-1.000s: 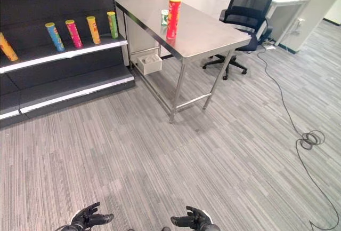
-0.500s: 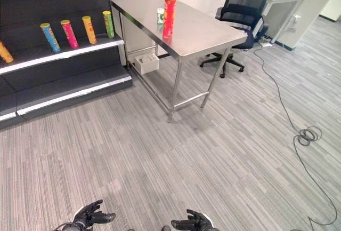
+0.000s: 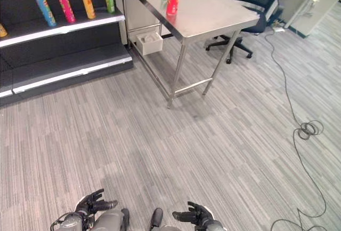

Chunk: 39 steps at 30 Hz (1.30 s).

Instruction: Put the goods on the table back onto the shelves and tidy them up.

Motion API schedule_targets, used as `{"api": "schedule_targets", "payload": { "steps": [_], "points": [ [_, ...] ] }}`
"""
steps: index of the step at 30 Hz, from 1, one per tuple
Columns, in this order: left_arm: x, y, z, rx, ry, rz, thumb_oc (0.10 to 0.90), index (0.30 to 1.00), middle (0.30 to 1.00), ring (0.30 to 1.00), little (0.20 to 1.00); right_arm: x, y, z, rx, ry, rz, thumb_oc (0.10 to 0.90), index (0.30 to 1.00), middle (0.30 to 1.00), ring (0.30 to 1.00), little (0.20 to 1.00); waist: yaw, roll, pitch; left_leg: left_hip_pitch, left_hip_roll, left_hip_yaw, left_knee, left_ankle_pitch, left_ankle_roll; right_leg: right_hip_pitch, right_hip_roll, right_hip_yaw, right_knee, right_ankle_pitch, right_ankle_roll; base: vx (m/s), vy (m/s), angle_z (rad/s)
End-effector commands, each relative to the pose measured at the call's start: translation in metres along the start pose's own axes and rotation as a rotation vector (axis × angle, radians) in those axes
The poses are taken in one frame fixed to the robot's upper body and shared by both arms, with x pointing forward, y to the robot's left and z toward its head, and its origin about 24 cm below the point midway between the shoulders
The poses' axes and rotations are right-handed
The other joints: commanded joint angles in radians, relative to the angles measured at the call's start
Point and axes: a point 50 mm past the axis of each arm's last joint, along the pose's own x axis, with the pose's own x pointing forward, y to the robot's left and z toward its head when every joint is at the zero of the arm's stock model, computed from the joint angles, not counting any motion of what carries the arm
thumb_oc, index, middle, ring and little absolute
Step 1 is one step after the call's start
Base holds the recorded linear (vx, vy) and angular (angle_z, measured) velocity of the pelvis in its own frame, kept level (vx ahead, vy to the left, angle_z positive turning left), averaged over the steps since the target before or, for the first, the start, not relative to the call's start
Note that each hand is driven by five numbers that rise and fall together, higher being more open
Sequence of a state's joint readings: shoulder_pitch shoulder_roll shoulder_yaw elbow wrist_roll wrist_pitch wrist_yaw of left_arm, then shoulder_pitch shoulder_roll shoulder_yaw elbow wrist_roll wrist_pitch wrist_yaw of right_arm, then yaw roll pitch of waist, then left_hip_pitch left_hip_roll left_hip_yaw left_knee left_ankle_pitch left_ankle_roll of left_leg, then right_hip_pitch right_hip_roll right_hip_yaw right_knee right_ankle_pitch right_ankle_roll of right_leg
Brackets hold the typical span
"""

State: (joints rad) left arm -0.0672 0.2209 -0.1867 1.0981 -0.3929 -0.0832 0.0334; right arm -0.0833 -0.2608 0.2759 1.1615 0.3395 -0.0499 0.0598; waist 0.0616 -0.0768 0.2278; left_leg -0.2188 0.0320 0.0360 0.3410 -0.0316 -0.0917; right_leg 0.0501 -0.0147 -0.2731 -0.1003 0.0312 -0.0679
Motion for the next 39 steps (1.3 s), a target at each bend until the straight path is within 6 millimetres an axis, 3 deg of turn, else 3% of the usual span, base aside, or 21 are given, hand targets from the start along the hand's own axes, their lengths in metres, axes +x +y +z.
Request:
{"api": "schedule_targets", "payload": {
  "steps": [1, 3, 5, 7, 9, 10, 13, 14, 15, 16, 17, 19, 21, 22, 23, 28, 29, 33, 37, 38, 39],
  "points": [
    [0.001, -0.002, 0.01, 0.03, -0.057, -0.007, 0.8, 0.9, 0.9, 0.9, 0.9, -0.002, -0.012, 0.018, -0.007, -0.099, -0.023, 0.8, 0.9, 0.9, 0.9, 0.9, 0.021, 0.011, -0.055, -0.002, 0.029, 0.021, -0.271, 0.166, 0.002, 0.095, -0.013, -0.005, 0.013, -0.091, 0.148, 0.36, 0.11, -0.02],
    [0.001, 0.0, 0.008, 0.043, -0.05, -0.005, 0.8, 0.9, 0.9, 0.9, 0.9, -0.001, -0.01, 0.023, -0.028, -0.115, -0.019, 0.8, 0.9, 0.9, 0.9, 0.9, 0.043, 0.018, -0.062, -0.012, 0.027, 0.027, -0.408, 0.231, -0.016, 0.115, 0.004, 0.008, 0.013, -0.115, 0.15, 0.29, 0.102, 0.03],
    [0.001, 0.0, 0.007, 0.051, -0.05, -0.004, 0.8, 0.9, 0.9, 0.9, 0.9, 0.0, -0.009, 0.03, -0.036, -0.136, -0.016, 0.8, 0.9, 0.9, 0.9, 0.9, 0.053, 0.021, -0.072, -0.066, 0.034, 0.05, -0.428, 0.244, -0.038, 0.14, 0.01, 0.019, 0.013, -0.136, 0.156, 0.3, 0.146, 0.07],
    [0.0, 0.003, 0.005, 0.047, -0.045, 0.003, 0.8, 0.9, 0.9, 0.9, 0.9, 0.0, -0.007, 0.032, -0.036, -0.144, -0.009, 0.8, 0.9, 0.9, 0.9, 0.9, 0.055, 0.02, -0.082, -0.037, 0.037, 0.071, -0.428, 0.246, -0.028, 0.155, 0.012, 0.032, 0.013, -0.139, 0.158, 0.28, 0.14, -0.32],
    [-0.002, 0.01, 0.003, 0.042, -0.046, 0.018, 0.8, 0.9, 0.9, 0.9, 0.9, 0.001, 0.004, 0.031, -0.031, -0.139, 0.017, 0.8, 0.9, 0.9, 0.9, 0.9, 0.07, -0.01, -0.121, 0.016, 0.01, 0.096, -0.428, 0.238, 0.003, 0.204, -0.028, 0.034, 0.013, -0.138, 0.182, 0.46, 0.254, -0.81],
    [-0.002, 0.01, 0.003, 0.042, -0.046, 0.018, 0.8, 0.9, 0.9, 0.9, 0.9, 0.001, 0.004, 0.031, -0.031, -0.139, 0.017, 0.8, 0.9, 0.9, 0.9, 0.9, 0.07, -0.01, -0.121, 0.017, 0.01, 0.096, -0.428, 0.238, 0.003, 0.204, -0.029, 0.034, 0.013, -0.138, 0.182, 0.45, 0.295, -0.31],
    [-0.002, 0.019, 0.01, 0.07, -0.067, 0.032, 0.8, 0.9, 0.9, 0.9, 0.9, 0.002, 0.014, 0.028, -0.039, -0.129, 0.049, 0.8, 0.9, 0.9, 0.9, 0.9, 0.07, -0.035, -0.136, 0.098, -0.034, 0.12, -0.428, 0.168, 0.07, 0.141, -0.109, 0.036, 0.264, -0.056, 0.235, 0.35, 0.333, 0.02],
    [-0.001, 0.02, 0.015, 0.088, -0.081, 0.028, 0.8, 0.9, 0.9, 0.9, 0.9, 0.002, 0.014, 0.031, -0.018, -0.143, 0.051, 0.8, 0.9, 0.9, 0.9, 0.9, 0.048, -0.026, -0.121, 0.141, -0.058, 0.118, -0.428, 0.138, 0.096, 0.057, -0.141, 0.054, 0.462, 0.08, 0.262, 0.24, 0.399, 0.07],
    [-0.001, 0.02, 0.017, 0.095, -0.083, 0.028, 0.8, 0.9, 0.9, 0.9, 0.9, 0.002, 0.013, 0.033, -0.014, -0.154, 0.047, 0.8, 0.9, 0.9, 0.9, 0.9, 0.034, -0.009, -0.107, 0.166, -0.057, 0.113, -0.428, 0.126, 0.108, -0.001, -0.158, 0.052, 0.555, 0.132, 0.264, 0.27, 0.5, 0.47],
    [0.0, 0.023, 0.02, 0.104, -0.084, 0.039, 0.8, 0.9, 0.9, 0.9, 0.9, 0.002, 0.011, 0.033, -0.003, -0.145, 0.03, 0.8, 0.9, 0.9, 0.9, 0.9, 0.003, 0.03, -0.079, 0.199, -0.04, 0.108, -0.428, 0.103, 0.116, -0.088, -0.169, 0.036, 0.669, 0.14, 0.254, 0.35, 0.365, 0.49],
    [0.0, 0.025, 0.018, 0.091, -0.074, 0.041, 0.8, 0.9, 0.9, 0.9, 0.9, 0.002, 0.009, 0.027, 0.002, -0.123, 0.028, 0.8, 0.9, 0.9, 0.9, 0.9, -0.006, 0.04, -0.076, 0.232, -0.042, 0.1, -0.428, 0.082, 0.115, -0.12, -0.204, -0.001, 0.614, 0.1, 0.24, 0.42, 0.265, 0.52],
    [-0.001, 0.026, 0.018, 0.087, -0.073, 0.042, 0.8, 0.9, 0.9, 0.9, 0.9, 0.002, 0.009, 0.026, 0.004, -0.121, 0.028, 0.8, 0.9, 0.9, 0.9, 0.9, -0.01, 0.039, -0.07, 0.248, -0.043, 0.092, -0.428, 0.074, 0.111, -0.122, -0.21, -0.024, 0.541, 0.086, 0.234, 0.31, 0.01, 0.22],
    [-0.001, 0.026, 0.015, 0.097, -0.063, 0.037, 0.8, 0.9, 0.9, 0.9, 0.9, 0.001, 0.003, 0.018, 0.008, -0.09, 0.007, 0.8, 0.9, 0.9, 0.9, 0.9, -0.02, 0.024, -0.062, 0.283, -0.057, 0.072, -0.428, 0.042, 0.096, -0.135, -0.195, -0.039, 0.244, 0.105, 0.246, 0.44, -0.108, 0.37],
    [-0.001, 0.027, 0.012, 0.11, -0.051, 0.041, 0.8, 0.9, 0.9, 0.9, 0.9, 0.001, 0.002, 0.013, 0.019, -0.07, -0.002, 0.8, 0.9, 0.9, 0.9, 0.9, -0.033, 0.007, -0.062, 0.316, -0.062, 0.065, -0.428, 0.013, 0.084, -0.154, -0.172, -0.026, 0.084, 0.151, 0.272, 0.45, -0.093, 0.48],
    [-0.001, 0.027, 0.011, 0.117, -0.045, 0.042, 0.8, 0.9, 0.9, 0.9, 0.9, 0.001, 0.002, 0.013, 0.018, -0.069, -0.001, 0.8, 0.9, 0.9, 0.9, 0.9, -0.039, 0.003, -0.064, 0.324, -0.061, 0.061, -0.428, 0.007, 0.08, -0.164, -0.168, -0.016, 0.052, 0.165, 0.281, 0.45, -0.078, 0.35],
    [-0.001, 0.027, 0.011, 0.12, -0.044, 0.043, 0.8, 0.9, 0.9, 0.9, 0.9, 0.0, 0.001, 0.012, 0.017, -0.067, -0.004, 0.8, 0.9, 0.9, 0.9, 0.9, -0.045, 0.001, -0.065, 0.339, -0.056, 0.059, -0.428, -0.006, 0.075, -0.172, -0.162, -0.009, 0.026, 0.18, 0.288, 0.18, -0.057, 0.2],
    [-0.001, 0.015, 0.005, 0.124, -0.036, 0.01, 0.8, 0.9, 0.9, 0.9, 0.9, -0.002, -0.008, 0.002, 0.014, -0.035, -0.033, 0.8, 0.9, 0.9, 0.9, 0.9, -0.046, -0.002, -0.105, 0.382, -0.027, 0.033, -0.428, -0.035, 0.054, -0.124, -0.128, -0.02, 0.013, 0.153, 0.263, 0.57, -0.234, -0.22],
    [-0.001, 0.011, 0.006, 0.136, -0.042, -0.008, 0.8, 0.9, 0.9, 0.9, 0.9, -0.002, -0.011, 0.001, 0.005, -0.029, -0.035, 0.8, 0.9, 0.9, 0.9, 0.9, -0.043, 0.009, -0.118, 0.393, 0.009, 0.03, -0.398, -0.017, 0.03, -0.096, -0.1, -0.032, 0.013, 0.116, 0.242, 0.3, -0.161, 0.01],
    [0.0, 0.008, 0.013, 0.119, -0.069, -0.019, 0.8, 0.9, 0.9, 0.9, 0.9, -0.001, -0.01, 0.005, -0.024, -0.037, -0.023, 0.8, 0.9, 0.9, 0.9, 0.9, -0.032, 0.01, -0.096, 0.286, 0.038, 0.01, -0.107, 0.052, -0.023, -0.047, -0.078, -0.048, 0.013, 0.072, 0.2, 0.1, -0.121, 0.04],
    [0.0, 0.008, 0.013, 0.119, -0.069, -0.019, 0.8, 0.9, 0.9, 0.9, 0.9, -0.001, -0.01, 0.005, -0.024, -0.037, -0.023, 0.8, 0.9, 0.9, 0.9, 0.9, -0.032, 0.01, -0.096, 0.286, 0.038, 0.01, -0.107, 0.052, -0.023, -0.047, -0.078, -0.048, 0.013, 0.072, 0.2, 0.07, -0.167, -0.08],
    [0.0, 0.006, 0.018, 0.121, -0.084, -0.027, 0.8, 0.9, 0.9, 0.9, 0.9, -0.001, -0.007, 0.01, -0.034, -0.058, -0.006, 0.8, 0.9, 0.9, 0.9, 0.9, -0.017, 0.0, -0.065, 0.199, 0.052, -0.01, 0.086, 0.136, -0.046, -0.011, -0.07, -0.054, 0.013, 0.045, 0.171, 0.04, -0.113, -0.13]
  ]
}}
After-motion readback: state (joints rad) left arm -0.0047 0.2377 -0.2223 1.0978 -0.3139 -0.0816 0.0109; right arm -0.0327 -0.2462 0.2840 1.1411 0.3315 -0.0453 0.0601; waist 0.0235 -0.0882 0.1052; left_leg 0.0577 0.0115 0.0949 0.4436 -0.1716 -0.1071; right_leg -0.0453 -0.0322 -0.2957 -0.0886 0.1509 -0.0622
